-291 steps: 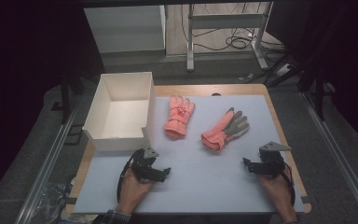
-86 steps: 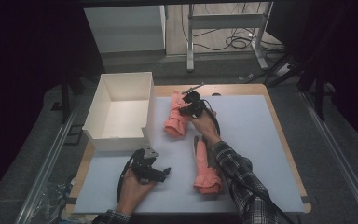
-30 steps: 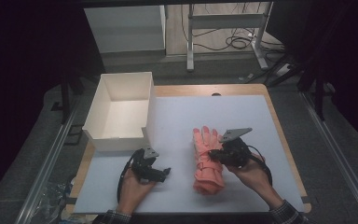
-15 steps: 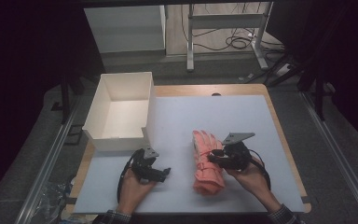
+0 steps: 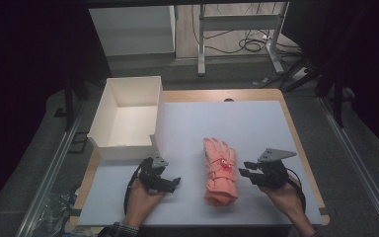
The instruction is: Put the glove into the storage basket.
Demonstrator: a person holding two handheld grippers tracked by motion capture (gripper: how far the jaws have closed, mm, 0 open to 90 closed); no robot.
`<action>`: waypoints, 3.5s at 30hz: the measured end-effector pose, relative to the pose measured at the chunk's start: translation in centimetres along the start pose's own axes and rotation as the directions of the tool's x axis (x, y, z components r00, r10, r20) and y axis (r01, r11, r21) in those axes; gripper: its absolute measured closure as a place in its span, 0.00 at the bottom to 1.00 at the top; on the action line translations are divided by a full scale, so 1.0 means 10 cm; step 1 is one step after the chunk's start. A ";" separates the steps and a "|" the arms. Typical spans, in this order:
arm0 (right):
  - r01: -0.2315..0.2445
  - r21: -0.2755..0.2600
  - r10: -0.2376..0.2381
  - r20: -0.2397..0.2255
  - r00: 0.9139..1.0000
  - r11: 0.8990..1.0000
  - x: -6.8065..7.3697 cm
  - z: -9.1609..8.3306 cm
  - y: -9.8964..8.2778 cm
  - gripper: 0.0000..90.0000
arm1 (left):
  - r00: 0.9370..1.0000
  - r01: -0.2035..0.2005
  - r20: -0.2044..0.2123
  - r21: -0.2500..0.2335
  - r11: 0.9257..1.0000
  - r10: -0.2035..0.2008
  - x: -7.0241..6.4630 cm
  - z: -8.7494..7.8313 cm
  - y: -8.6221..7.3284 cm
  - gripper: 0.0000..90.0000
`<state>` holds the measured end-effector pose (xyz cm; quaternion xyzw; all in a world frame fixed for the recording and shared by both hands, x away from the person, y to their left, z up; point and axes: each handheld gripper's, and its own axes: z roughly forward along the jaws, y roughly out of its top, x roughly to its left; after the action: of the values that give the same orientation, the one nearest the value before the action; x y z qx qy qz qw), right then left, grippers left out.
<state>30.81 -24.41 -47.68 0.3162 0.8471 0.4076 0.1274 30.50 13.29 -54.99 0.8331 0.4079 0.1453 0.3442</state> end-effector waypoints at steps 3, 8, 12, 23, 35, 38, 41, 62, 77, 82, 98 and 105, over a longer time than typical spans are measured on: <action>-0.018 0.020 0.019 -0.025 1.000 1.000 0.02 0.01 -0.17 0.82 | 1.000 0.001 0.000 0.000 1.000 -0.001 0.00 0.00 0.00 0.04; 0.001 0.050 0.004 -0.100 0.995 0.999 0.16 0.06 -0.38 0.85 | 1.000 0.001 0.000 0.000 1.000 -0.001 0.00 0.00 0.00 0.04; 0.044 0.065 -0.035 -0.133 0.990 0.997 0.32 0.11 -0.44 0.85 | 1.000 -0.003 -0.001 0.000 1.000 0.003 0.00 0.00 0.00 0.04; 0.062 0.076 -0.049 -0.165 0.985 0.995 0.50 0.34 -0.42 0.84 | 1.000 -0.003 0.000 0.000 1.000 0.003 0.00 0.00 0.00 0.04; 0.095 0.070 -0.080 -0.192 0.978 0.993 0.64 0.55 -0.28 0.82 | 1.000 -0.004 0.000 -0.001 1.000 0.004 0.00 0.00 0.00 0.04; 0.096 0.065 -0.081 -0.198 0.977 0.993 0.66 0.60 -0.25 0.82 | 1.000 -0.004 0.000 0.000 1.000 0.004 0.00 0.00 0.00 0.04; 0.097 0.060 -0.083 -0.204 0.975 0.993 0.68 0.65 -0.22 0.82 | 1.000 -0.004 0.000 -0.001 1.000 0.004 0.00 0.00 0.00 0.04; 0.044 0.021 -0.044 -0.004 0.999 0.999 0.24 0.33 -0.29 0.68 | 1.000 -0.005 0.000 0.002 1.000 0.005 0.00 0.00 0.00 0.04; -0.051 0.044 0.039 0.242 0.970 0.998 -0.38 0.16 -0.47 0.39 | 1.000 -0.002 0.001 0.004 1.000 0.002 0.01 0.00 0.00 0.04; -0.114 0.038 0.103 0.224 0.969 0.993 -0.49 0.16 -0.50 0.32 | 1.000 0.001 0.005 0.002 1.000 -0.001 0.01 0.00 0.00 0.04; -0.101 0.047 0.087 0.246 0.965 0.994 -0.47 0.19 -0.51 0.26 | 0.997 0.059 0.051 -0.033 0.998 -0.057 0.10 -0.28 0.19 0.08; -0.102 0.045 0.088 0.245 0.966 0.994 -0.47 0.19 -0.51 0.26 | 0.998 0.015 0.069 -0.018 1.000 -0.014 0.01 -0.44 0.44 0.08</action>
<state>33.09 -28.70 -53.02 0.4074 0.8203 0.3473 0.2012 30.86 13.49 -48.80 0.8315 0.4004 0.1177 0.3666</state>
